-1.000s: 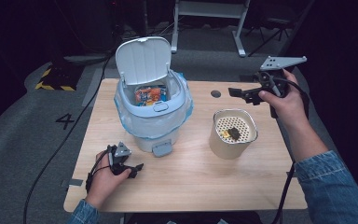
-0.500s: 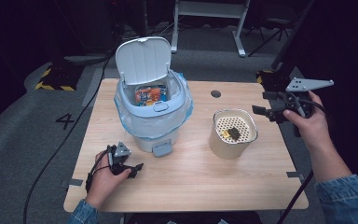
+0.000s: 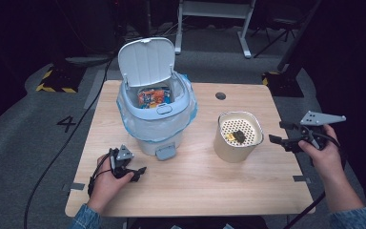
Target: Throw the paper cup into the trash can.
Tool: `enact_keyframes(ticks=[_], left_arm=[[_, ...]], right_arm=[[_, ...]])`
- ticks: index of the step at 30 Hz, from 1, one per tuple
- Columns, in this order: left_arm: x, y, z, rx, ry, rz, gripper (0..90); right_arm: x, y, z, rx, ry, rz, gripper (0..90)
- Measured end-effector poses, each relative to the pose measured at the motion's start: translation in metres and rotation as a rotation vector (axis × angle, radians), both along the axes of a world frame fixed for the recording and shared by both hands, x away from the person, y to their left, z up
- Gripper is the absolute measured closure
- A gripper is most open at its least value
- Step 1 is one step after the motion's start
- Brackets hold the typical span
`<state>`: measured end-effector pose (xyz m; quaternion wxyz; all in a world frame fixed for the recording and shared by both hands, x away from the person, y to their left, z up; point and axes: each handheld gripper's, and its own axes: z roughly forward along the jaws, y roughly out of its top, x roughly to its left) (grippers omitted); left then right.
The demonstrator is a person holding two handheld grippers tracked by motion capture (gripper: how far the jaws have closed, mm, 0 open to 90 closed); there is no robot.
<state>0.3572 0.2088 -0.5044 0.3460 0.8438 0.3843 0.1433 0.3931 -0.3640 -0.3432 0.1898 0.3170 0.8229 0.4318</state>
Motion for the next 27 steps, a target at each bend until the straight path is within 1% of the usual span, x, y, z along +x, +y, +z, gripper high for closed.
enact_keyframes(ticks=[1, 2, 4, 5, 6, 7, 8, 9, 10, 11, 12, 13, 14, 16, 17, 18, 20, 21, 22, 24, 25, 27], left_arm=[[0.000, 0.000, 0.000, -0.001, 0.002, 0.002, 16.6], [0.000, 0.000, 0.000, -0.002, 0.002, 0.004, 17.3], [0.000, 0.002, 0.000, -0.004, -0.003, 0.005, 19.1], [0.000, 0.002, 0.000, -0.004, -0.003, 0.005, 20.1], [0.000, 0.003, 0.001, -0.002, -0.007, 0.006, 20.8], [0.000, 0.003, 0.001, -0.002, -0.007, 0.006, 21.3], [0.000, 0.004, 0.001, -0.009, -0.006, 0.012, 21.5], [0.000, 0.005, 0.000, -0.012, -0.006, 0.014, 21.6], [0.000, 0.005, 0.000, -0.012, -0.006, 0.014, 21.7], [0.000, 0.006, 0.001, -0.010, -0.007, 0.016, 21.7], [0.000, 0.006, 0.001, -0.018, 0.002, 0.026, 22.1], [0.000, 0.006, 0.001, -0.018, 0.002, 0.026, 22.2], [0.000, 0.007, 0.001, -0.015, -0.003, 0.030, 22.5], [0.000, 0.008, 0.001, -0.011, -0.002, 0.030, 22.5], [0.000, 0.008, 0.001, -0.011, -0.002, 0.030, 22.5], [-0.002, 0.008, 0.002, -0.009, 0.003, 0.039, 22.8], [-0.003, 0.008, 0.002, -0.011, 0.006, 0.043, 23.0], [-0.003, 0.008, 0.002, -0.011, 0.006, 0.043, 23.0], [-0.003, 0.010, 0.002, -0.006, 0.001, 0.042, 23.0], [-0.004, 0.011, 0.003, -0.012, 0.012, 0.048, 23.2], [-0.004, 0.011, 0.003, -0.012, 0.012, 0.048, 23.2], [-0.004, 0.012, 0.004, -0.019, 0.009, 0.053, 23.2]], right_arm=[[-0.002, -0.003, -0.007, -0.001, 0.006, -0.009, 26.7], [-0.006, -0.008, -0.022, 0.010, 0.018, -0.023, 26.7], [-0.009, -0.012, -0.035, 0.011, 0.027, -0.038, 26.3], [-0.009, -0.012, -0.035, 0.011, 0.027, -0.038, 26.3], [-0.011, -0.016, -0.050, 0.031, 0.043, -0.051, 26.1], [-0.011, -0.016, -0.050, 0.031, 0.043, -0.051, 26.1], [-0.013, -0.019, -0.063, 0.036, 0.055, -0.066, 25.9], [-0.014, -0.021, -0.070, 0.037, 0.056, -0.071, 25.9], [-0.014, -0.021, -0.070, 0.037, 0.056, -0.071, 25.9], [-0.015, -0.022, -0.075, 0.034, 0.061, -0.080, 25.8], [-0.016, -0.024, -0.085, 0.017, 0.068, -0.099, 25.4], [-0.016, -0.024, -0.085, 0.017, 0.068, -0.099, 25.4], [-0.019, -0.024, -0.095, -0.006, 0.073, -0.115, 25.0], [-0.020, -0.024, -0.103, -0.020, 0.084, -0.122, 24.6], [-0.020, -0.024, -0.103, -0.020, 0.084, -0.122, 24.6], [-0.021, -0.022, -0.113, -0.032, 0.093, -0.128, 24.0], [-0.022, -0.021, -0.124, -0.035, 0.103, -0.133, 23.7], [-0.022, -0.021, -0.124, -0.035, 0.103, -0.133, 23.7], [-0.022, -0.019, -0.133, -0.041, 0.112, -0.138, 23.6], [-0.023, -0.018, -0.140, -0.050, 0.121, -0.145, 23.4], [-0.023, -0.018, -0.140, -0.050, 0.121, -0.145, 23.4], [-0.023, -0.016, -0.147, -0.070, 0.123, -0.146, 22.9]])
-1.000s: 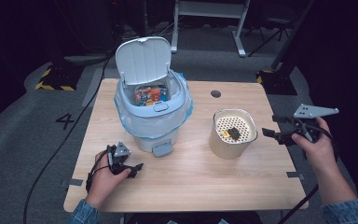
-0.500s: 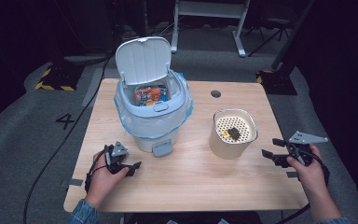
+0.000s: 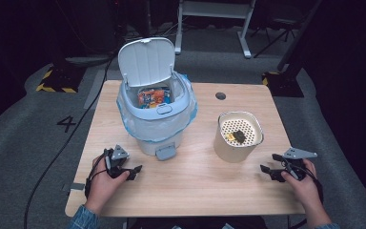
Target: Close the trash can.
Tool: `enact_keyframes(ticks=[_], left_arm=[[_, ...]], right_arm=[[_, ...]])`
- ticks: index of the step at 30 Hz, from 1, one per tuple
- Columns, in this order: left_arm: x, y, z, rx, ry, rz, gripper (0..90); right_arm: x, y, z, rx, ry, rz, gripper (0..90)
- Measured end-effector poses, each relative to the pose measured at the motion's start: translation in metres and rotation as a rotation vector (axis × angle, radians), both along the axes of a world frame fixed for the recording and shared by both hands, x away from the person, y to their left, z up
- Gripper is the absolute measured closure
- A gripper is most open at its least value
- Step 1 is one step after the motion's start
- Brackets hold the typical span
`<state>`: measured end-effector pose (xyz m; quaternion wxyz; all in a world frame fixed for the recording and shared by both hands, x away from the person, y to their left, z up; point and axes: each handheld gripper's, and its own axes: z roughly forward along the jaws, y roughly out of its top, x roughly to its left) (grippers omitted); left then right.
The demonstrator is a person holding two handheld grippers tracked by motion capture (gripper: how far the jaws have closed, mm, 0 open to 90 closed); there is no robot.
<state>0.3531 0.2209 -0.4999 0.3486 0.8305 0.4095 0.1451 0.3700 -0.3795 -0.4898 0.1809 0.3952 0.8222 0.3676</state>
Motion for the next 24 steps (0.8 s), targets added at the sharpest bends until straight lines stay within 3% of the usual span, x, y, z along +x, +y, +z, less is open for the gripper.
enact_keyframes(ticks=[3, 7, 13, 20, 22, 23, 24], left_arm=[[-0.002, 0.004, 0.008, -0.013, -0.019, -0.002, 23.2], [-0.003, 0.012, 0.023, -0.058, -0.038, 0.003, 23.1], [-0.001, 0.026, 0.047, -0.099, -0.078, -0.015, 22.9], [0.001, 0.036, 0.061, -0.134, -0.089, -0.016, 21.8], [0.001, 0.038, 0.067, -0.154, -0.098, -0.021, 20.2], [0.002, 0.040, 0.075, -0.211, -0.109, -0.035, 18.4], [0.002, 0.040, 0.075, -0.211, -0.109, -0.035, 17.6]], right_arm=[[0.000, 0.004, -0.010, -0.052, 0.000, 0.001, 20.6], [0.000, 0.003, -0.014, -0.009, 0.000, -0.022, 19.7], [0.001, 0.003, -0.014, -0.006, 0.006, -0.023, 19.4], [-0.003, 0.005, -0.014, -0.004, 0.007, -0.061, 19.2], [-0.003, 0.005, -0.014, -0.004, 0.008, -0.061, 19.2], [-0.003, 0.005, -0.014, -0.005, 0.008, -0.061, 19.1], [-0.003, 0.005, -0.014, -0.005, 0.008, -0.061, 19.1]])
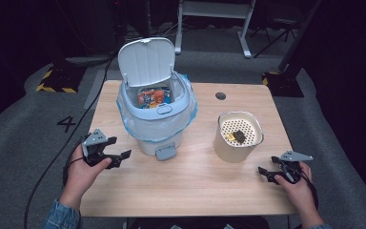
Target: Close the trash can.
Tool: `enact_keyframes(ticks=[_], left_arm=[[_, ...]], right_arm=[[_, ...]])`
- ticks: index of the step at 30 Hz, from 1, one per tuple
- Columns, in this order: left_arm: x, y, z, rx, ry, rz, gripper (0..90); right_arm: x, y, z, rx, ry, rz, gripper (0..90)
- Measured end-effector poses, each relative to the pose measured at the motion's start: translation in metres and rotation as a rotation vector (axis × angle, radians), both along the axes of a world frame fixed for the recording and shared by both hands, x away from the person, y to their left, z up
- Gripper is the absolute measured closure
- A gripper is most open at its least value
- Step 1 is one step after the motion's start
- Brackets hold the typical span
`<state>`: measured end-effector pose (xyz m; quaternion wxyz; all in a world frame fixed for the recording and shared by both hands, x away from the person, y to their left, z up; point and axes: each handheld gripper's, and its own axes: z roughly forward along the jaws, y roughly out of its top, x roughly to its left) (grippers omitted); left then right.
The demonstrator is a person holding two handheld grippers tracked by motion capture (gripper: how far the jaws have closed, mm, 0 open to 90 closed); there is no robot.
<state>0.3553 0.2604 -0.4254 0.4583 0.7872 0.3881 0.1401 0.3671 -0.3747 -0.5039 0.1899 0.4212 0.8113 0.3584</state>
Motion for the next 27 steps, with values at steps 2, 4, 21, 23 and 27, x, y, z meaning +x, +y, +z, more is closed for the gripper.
enact_keyframes(ticks=[2, 4, 21, 23, 27], left_arm=[[0.001, 0.002, 0.012, -0.038, -0.021, -0.016, 17.1], [0.003, 0.004, 0.020, -0.034, -0.035, -0.019, 17.1], [0.021, 0.011, 0.089, -0.054, -0.141, -0.066, 21.8], [0.025, 0.011, 0.097, -0.064, -0.149, -0.071, 22.4], [0.034, 0.009, 0.114, -0.043, -0.174, -0.072, 22.7]], right_arm=[[0.000, 0.000, 0.000, 0.000, 0.000, 0.000, 19.1], [0.000, 0.000, 0.000, 0.000, 0.000, 0.000, 19.2], [0.000, 0.000, 0.000, 0.000, 0.000, -0.001, 19.2], [0.000, 0.000, 0.000, 0.000, 0.000, -0.001, 19.2], [0.000, 0.000, 0.000, 0.001, -0.001, -0.001, 19.2]])
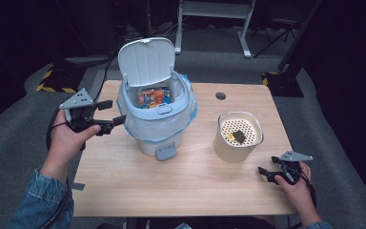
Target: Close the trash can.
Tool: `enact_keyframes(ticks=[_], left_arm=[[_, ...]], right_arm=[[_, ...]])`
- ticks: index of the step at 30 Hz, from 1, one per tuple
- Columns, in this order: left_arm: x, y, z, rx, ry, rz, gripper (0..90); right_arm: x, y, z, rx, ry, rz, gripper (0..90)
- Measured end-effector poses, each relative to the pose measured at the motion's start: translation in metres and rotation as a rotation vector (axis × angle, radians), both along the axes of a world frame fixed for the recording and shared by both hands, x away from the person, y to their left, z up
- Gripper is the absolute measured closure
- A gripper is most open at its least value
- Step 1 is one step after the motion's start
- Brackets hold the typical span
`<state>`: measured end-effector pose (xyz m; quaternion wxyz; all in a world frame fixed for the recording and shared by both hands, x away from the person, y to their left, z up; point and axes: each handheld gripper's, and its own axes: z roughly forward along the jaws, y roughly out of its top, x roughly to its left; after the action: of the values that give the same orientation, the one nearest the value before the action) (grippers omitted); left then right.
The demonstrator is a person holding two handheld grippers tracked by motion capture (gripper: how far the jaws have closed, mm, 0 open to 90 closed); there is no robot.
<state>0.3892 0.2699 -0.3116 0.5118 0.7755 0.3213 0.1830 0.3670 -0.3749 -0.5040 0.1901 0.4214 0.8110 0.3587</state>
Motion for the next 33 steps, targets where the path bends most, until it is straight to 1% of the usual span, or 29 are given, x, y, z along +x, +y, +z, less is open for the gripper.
enact_keyframes(ticks=[1, 2, 4, 5, 6, 7, 8, 9, 10, 11, 12, 14, 15, 16, 17, 18, 19, 20, 22, 24, 25, 26, 27, 28, 29, 30, 31, 32, 33], left_arm=[[0.000, 0.000, 0.000, 0.000, 0.000, 0.000, 22.7], [0.004, -0.002, 0.008, -0.005, -0.009, -0.003, 22.7], [0.007, -0.003, 0.016, -0.005, -0.020, -0.004, 22.7], [0.007, -0.003, 0.016, -0.005, -0.020, -0.004, 22.7], [0.008, -0.004, 0.020, -0.005, -0.025, 0.000, 22.7], [0.012, -0.004, 0.027, -0.008, -0.040, 0.004, 22.7], [0.014, -0.004, 0.029, -0.017, -0.045, 0.008, 22.7], [0.014, -0.004, 0.029, -0.017, -0.045, 0.008, 22.6], [0.019, -0.004, 0.034, -0.032, -0.059, 0.016, 22.5], [0.019, -0.004, 0.034, -0.032, -0.059, 0.016, 22.5], [0.022, -0.005, 0.036, -0.039, -0.064, 0.023, 22.5], [0.029, -0.005, 0.040, -0.033, -0.071, 0.042, 23.2], [0.029, -0.005, 0.040, -0.033, -0.071, 0.042, 23.2], [0.038, -0.005, 0.043, -0.028, -0.070, 0.059, 23.3], [0.038, -0.005, 0.043, -0.028, -0.070, 0.059, 23.3], [0.046, -0.005, 0.046, -0.030, -0.073, 0.077, 23.5], [0.046, -0.005, 0.046, -0.030, -0.073, 0.077, 23.7], [0.052, -0.006, 0.049, -0.039, -0.076, 0.092, 23.7], [0.061, -0.007, 0.052, -0.060, -0.076, 0.104, 24.2], [0.070, -0.010, 0.054, -0.065, -0.070, 0.107, 24.6], [0.070, -0.010, 0.054, -0.065, -0.070, 0.107, 24.7], [0.075, -0.012, 0.057, -0.071, -0.075, 0.104, 24.8], [0.075, -0.012, 0.057, -0.071, -0.075, 0.104, 24.9], [0.079, -0.014, 0.060, -0.088, -0.080, 0.092, 25.1], [0.079, -0.014, 0.060, -0.088, -0.080, 0.092, 25.2], [0.082, -0.017, 0.063, -0.120, -0.073, 0.076, 25.7], [0.082, -0.018, 0.064, -0.139, -0.065, 0.061, 26.4], [0.082, -0.020, 0.065, -0.142, -0.054, 0.064, 26.3], [0.082, -0.020, 0.065, -0.142, -0.054, 0.064, 23.8]], right_arm=[[0.000, 0.000, 0.000, 0.000, 0.000, 0.000, 19.2], [0.000, 0.000, 0.000, 0.000, 0.000, 0.000, 19.2], [0.000, 0.000, 0.000, 0.000, 0.000, 0.000, 19.2], [0.000, 0.000, 0.000, 0.000, 0.000, 0.000, 19.2], [0.000, 0.000, 0.000, 0.000, 0.000, 0.000, 19.2], [0.000, 0.000, 0.000, 0.000, 0.000, 0.000, 19.2], [0.000, 0.000, 0.000, 0.000, 0.000, 0.000, 19.2], [0.000, 0.000, 0.000, 0.000, 0.000, 0.000, 19.2], [0.000, 0.000, 0.000, 0.001, 0.000, 0.000, 19.2], [0.000, 0.000, 0.000, 0.001, 0.000, 0.000, 19.2], [0.000, 0.000, 0.000, 0.001, 0.000, 0.000, 19.2], [0.000, 0.000, 0.000, 0.002, 0.001, 0.001, 19.3], [0.000, 0.000, 0.000, 0.002, 0.001, 0.001, 19.3], [0.000, 0.000, 0.000, 0.002, 0.001, 0.001, 19.3], [0.000, 0.000, 0.000, 0.002, 0.001, 0.002, 19.3], [0.000, 0.000, 0.000, 0.002, 0.001, 0.002, 19.3], [0.000, 0.000, 0.000, 0.002, 0.001, 0.002, 19.3], [0.000, 0.000, 0.000, 0.003, 0.002, 0.002, 19.3], [0.000, 0.000, 0.000, 0.003, 0.001, 0.002, 19.3], [0.000, 0.000, 0.000, 0.002, 0.001, 0.002, 19.3], [0.000, 0.000, 0.000, 0.002, 0.001, 0.002, 19.3], [0.000, 0.000, 0.000, 0.002, 0.001, 0.003, 19.3], [0.000, 0.000, 0.000, 0.002, 0.001, 0.003, 19.3], [0.000, 0.000, 0.000, 0.003, 0.002, 0.003, 19.3], [0.000, 0.000, 0.000, 0.003, 0.002, 0.003, 19.3], [0.000, 0.000, 0.000, 0.003, 0.002, 0.004, 19.3], [0.000, 0.000, 0.000, 0.003, 0.002, 0.004, 19.3], [0.000, 0.000, 0.000, 0.003, 0.001, 0.004, 19.3], [0.000, 0.000, 0.000, 0.003, 0.001, 0.004, 19.3]])
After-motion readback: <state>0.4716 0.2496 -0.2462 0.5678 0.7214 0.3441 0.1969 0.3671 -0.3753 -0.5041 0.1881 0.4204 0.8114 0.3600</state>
